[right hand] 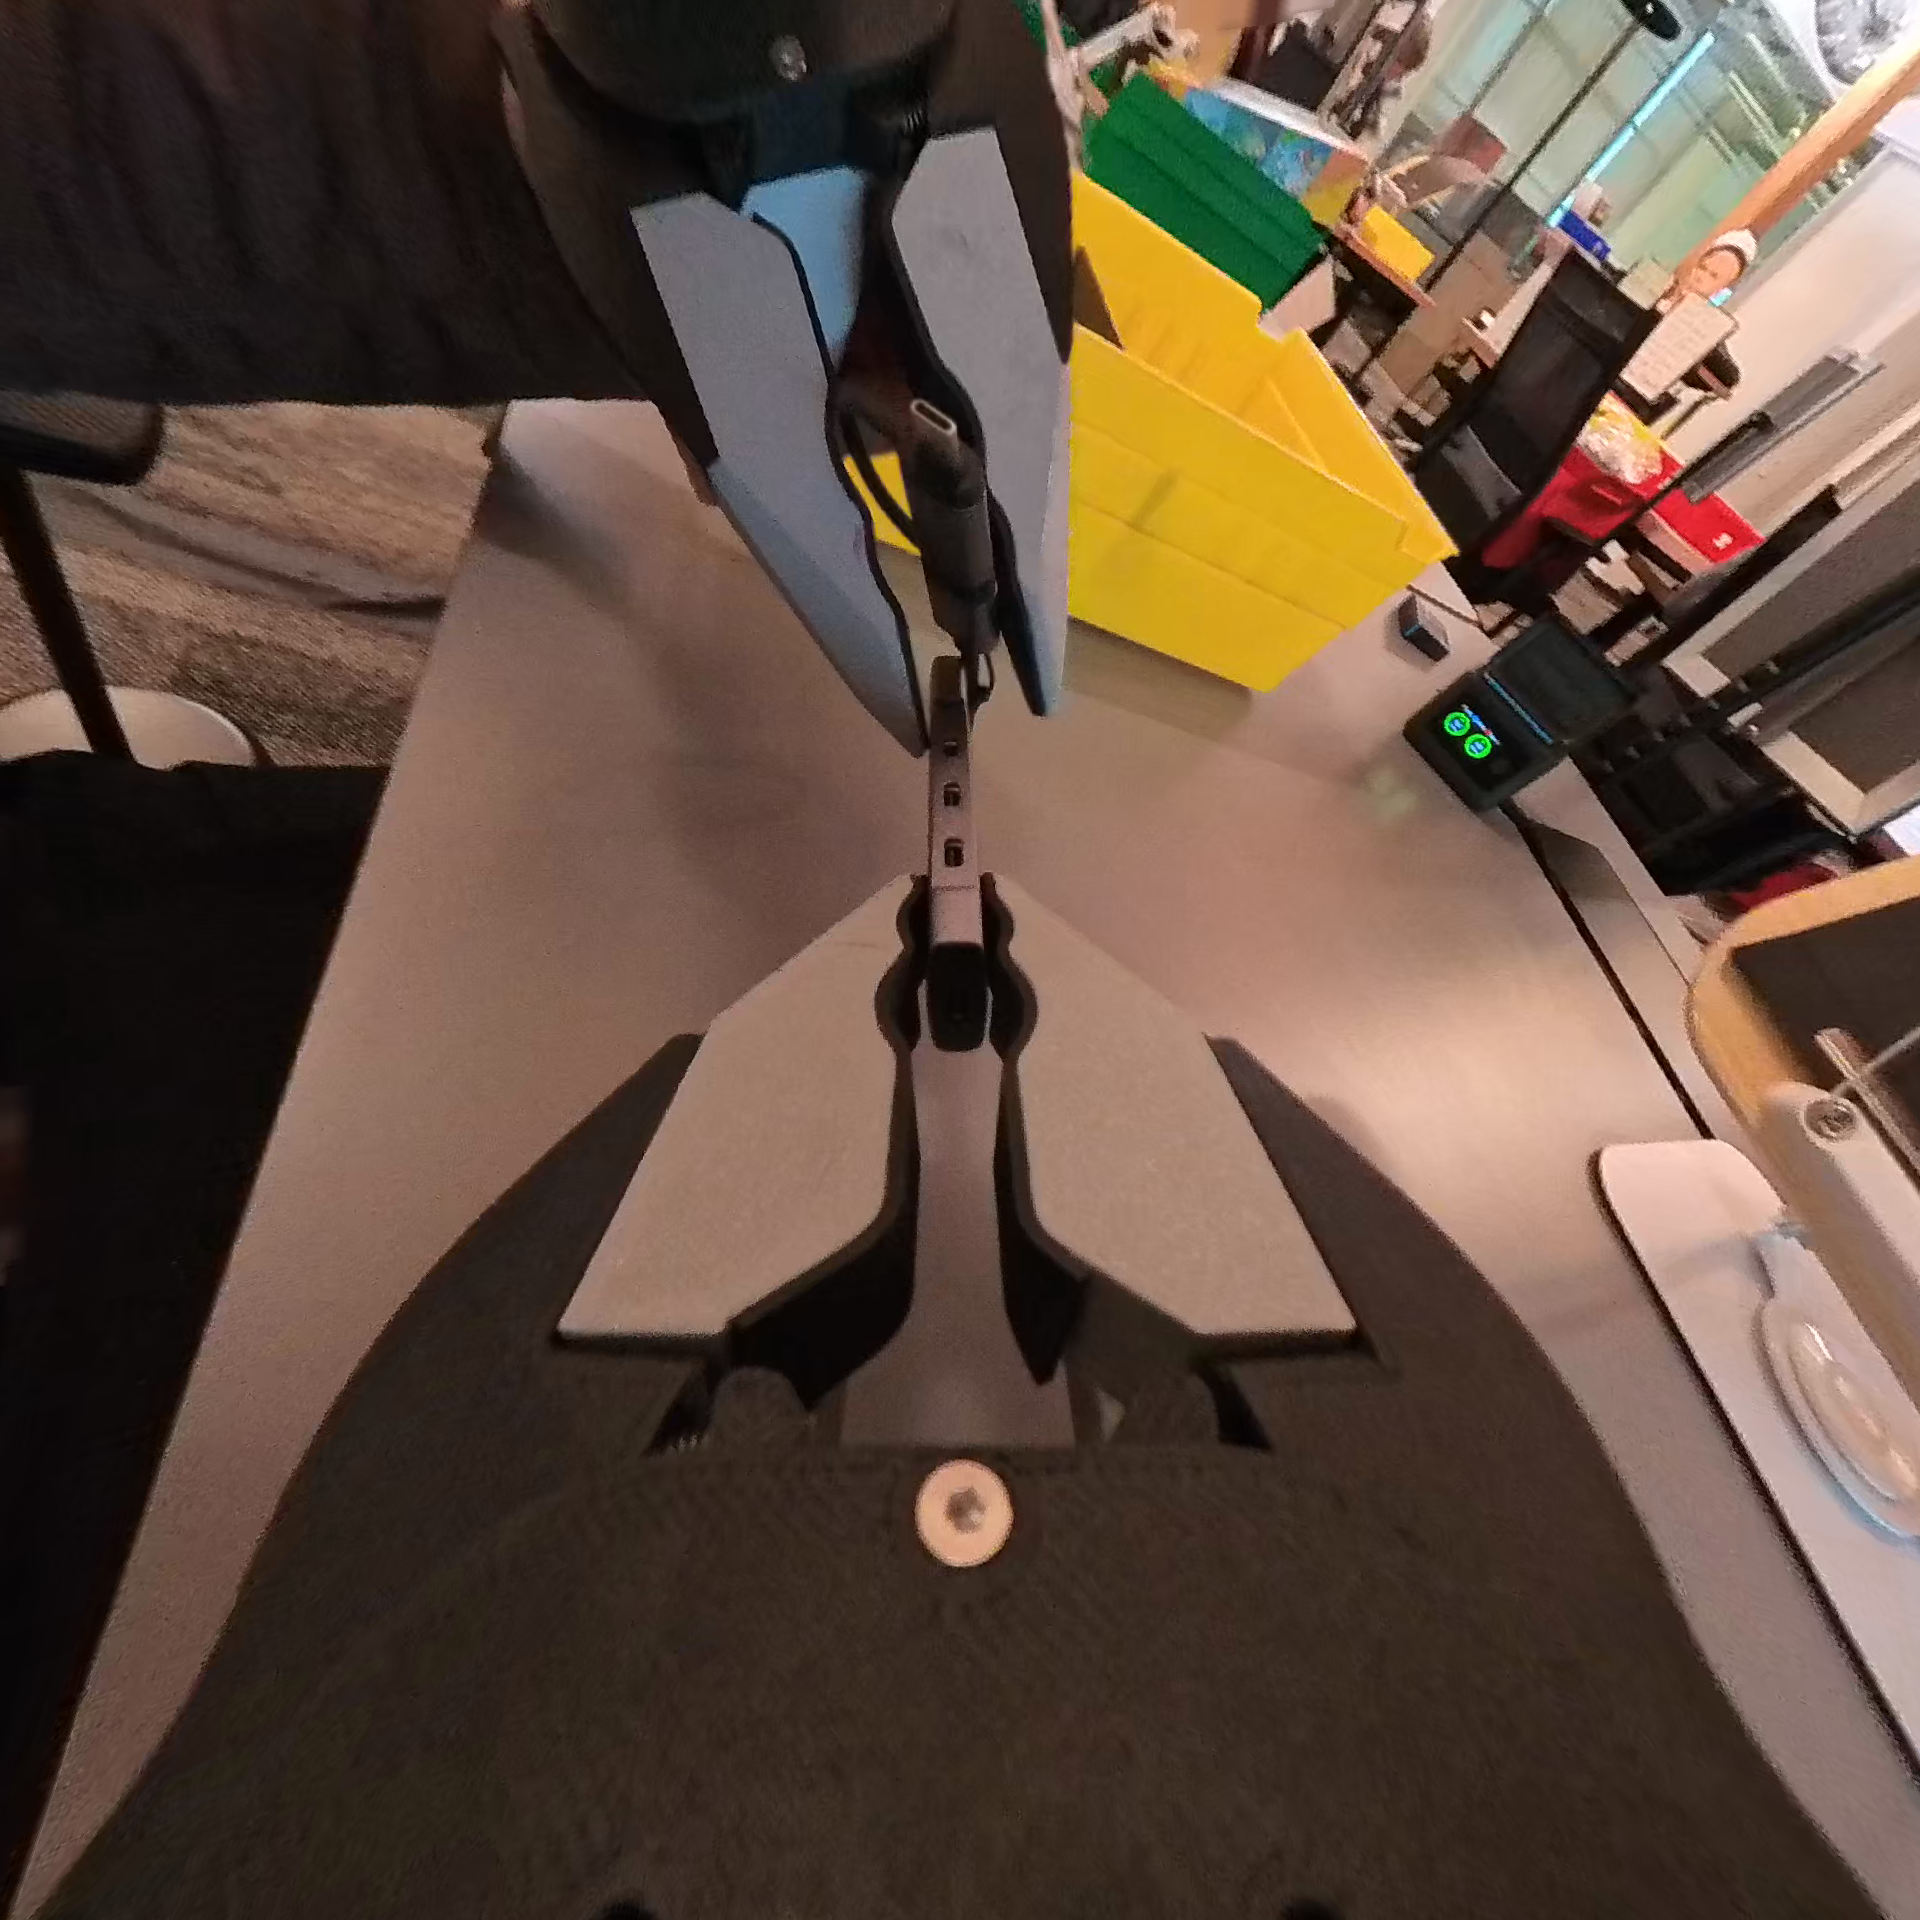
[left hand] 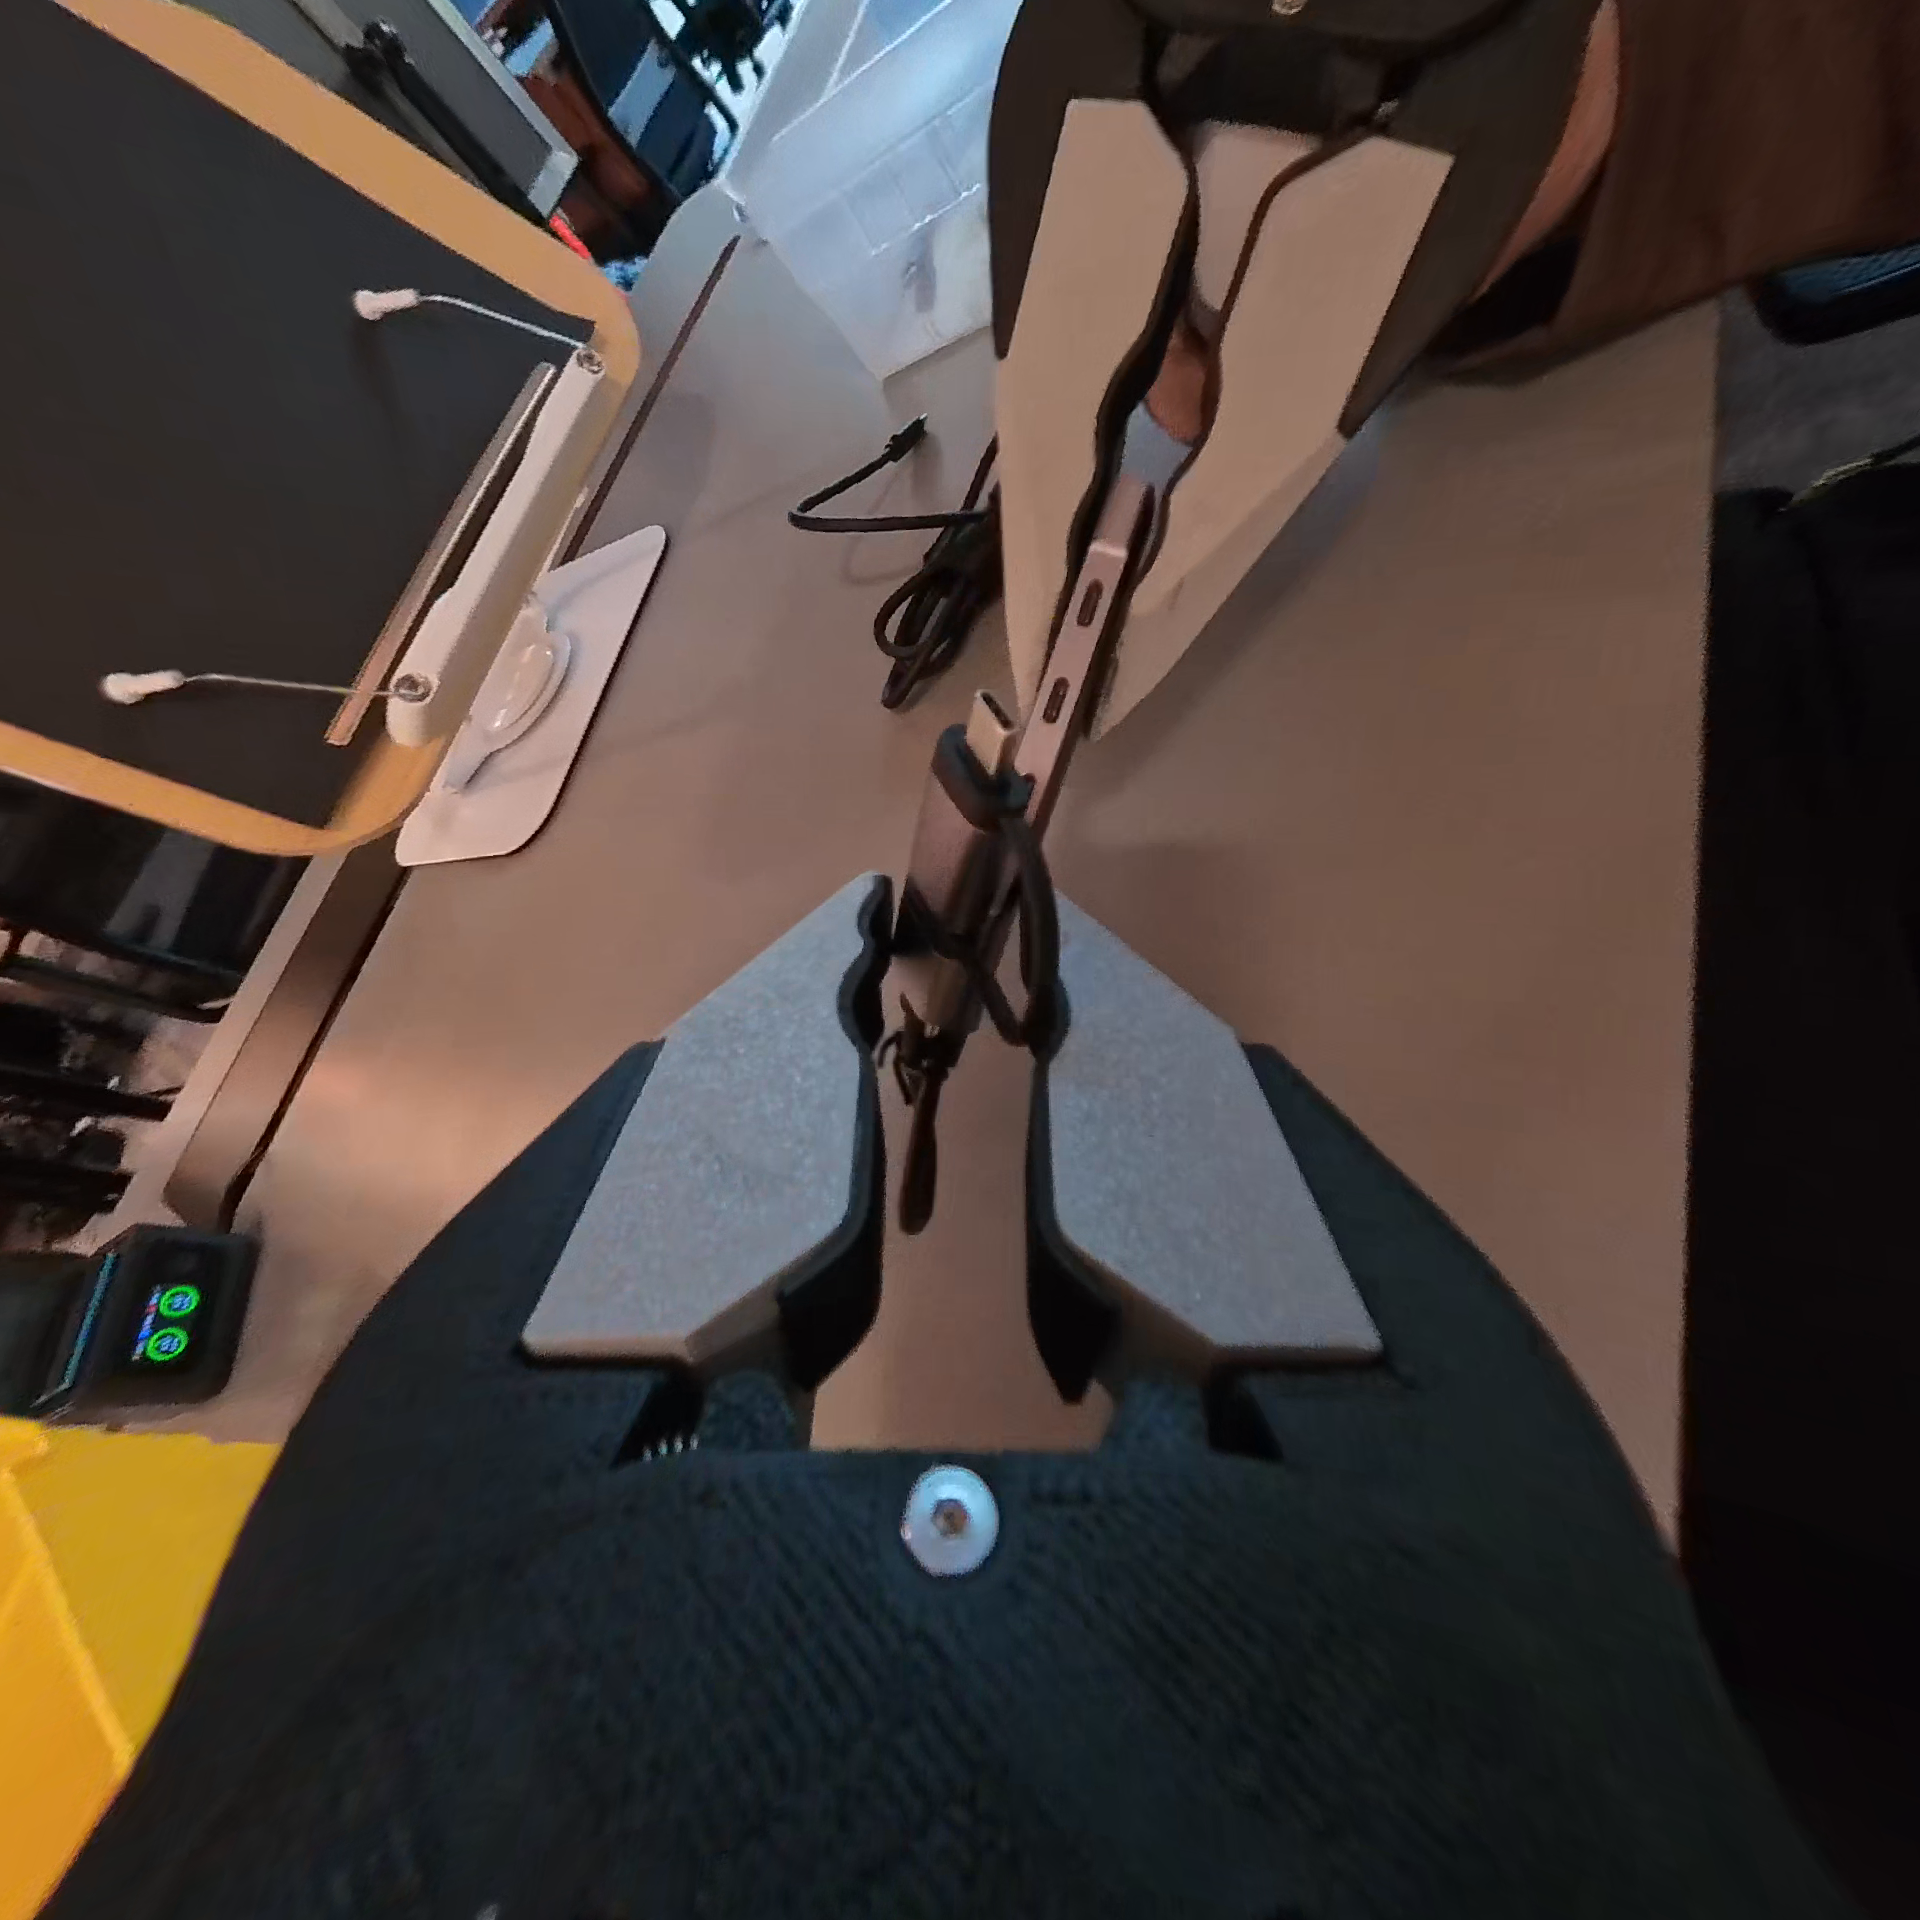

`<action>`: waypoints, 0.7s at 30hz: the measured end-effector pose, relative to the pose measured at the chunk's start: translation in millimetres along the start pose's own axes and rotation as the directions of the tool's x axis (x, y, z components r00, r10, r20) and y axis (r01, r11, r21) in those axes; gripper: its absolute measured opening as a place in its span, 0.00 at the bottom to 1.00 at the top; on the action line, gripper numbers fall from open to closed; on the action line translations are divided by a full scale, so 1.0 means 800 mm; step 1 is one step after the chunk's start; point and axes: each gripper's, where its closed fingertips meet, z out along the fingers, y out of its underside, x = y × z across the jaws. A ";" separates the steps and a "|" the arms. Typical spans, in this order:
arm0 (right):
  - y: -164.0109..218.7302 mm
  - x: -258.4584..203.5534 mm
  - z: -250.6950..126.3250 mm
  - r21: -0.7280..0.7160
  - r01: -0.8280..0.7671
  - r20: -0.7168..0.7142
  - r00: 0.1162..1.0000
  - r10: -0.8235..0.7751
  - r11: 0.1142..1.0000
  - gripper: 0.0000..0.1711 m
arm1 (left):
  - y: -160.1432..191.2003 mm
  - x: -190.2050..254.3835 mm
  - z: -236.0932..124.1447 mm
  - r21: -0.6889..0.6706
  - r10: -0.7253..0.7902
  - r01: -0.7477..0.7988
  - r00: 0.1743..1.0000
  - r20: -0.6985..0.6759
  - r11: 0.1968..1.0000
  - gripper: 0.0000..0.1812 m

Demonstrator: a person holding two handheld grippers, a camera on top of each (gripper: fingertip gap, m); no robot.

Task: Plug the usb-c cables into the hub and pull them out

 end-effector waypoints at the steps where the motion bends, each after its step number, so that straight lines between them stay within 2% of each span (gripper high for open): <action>1: -0.003 -0.002 -0.001 0.017 -0.007 0.013 1.000 0.007 1.000 0.03 | -0.001 0.002 -0.002 0.012 -0.008 0.008 1.000 -0.015 1.000 0.12; 9: -0.025 -0.002 -0.015 0.129 -0.081 0.065 0.995 0.073 0.988 0.03 | 0.000 0.004 -0.013 0.040 -0.041 0.044 0.998 -0.053 0.998 0.11; 12: -0.035 -0.001 -0.022 0.183 -0.113 0.092 0.991 0.097 0.977 0.03 | -0.010 0.002 -0.012 0.090 -0.038 0.042 0.998 -0.045 0.995 0.11; 16: -0.051 -0.006 -0.033 0.258 -0.174 0.170 0.977 0.133 0.950 0.03 | -0.034 0.017 -0.013 0.197 -0.048 0.069 0.993 -0.111 0.978 0.09; 21: -0.042 0.000 -0.028 0.228 -0.215 0.157 0.971 0.182 0.949 0.06 | -0.031 0.018 -0.009 0.186 -0.043 0.068 0.990 -0.132 0.980 0.07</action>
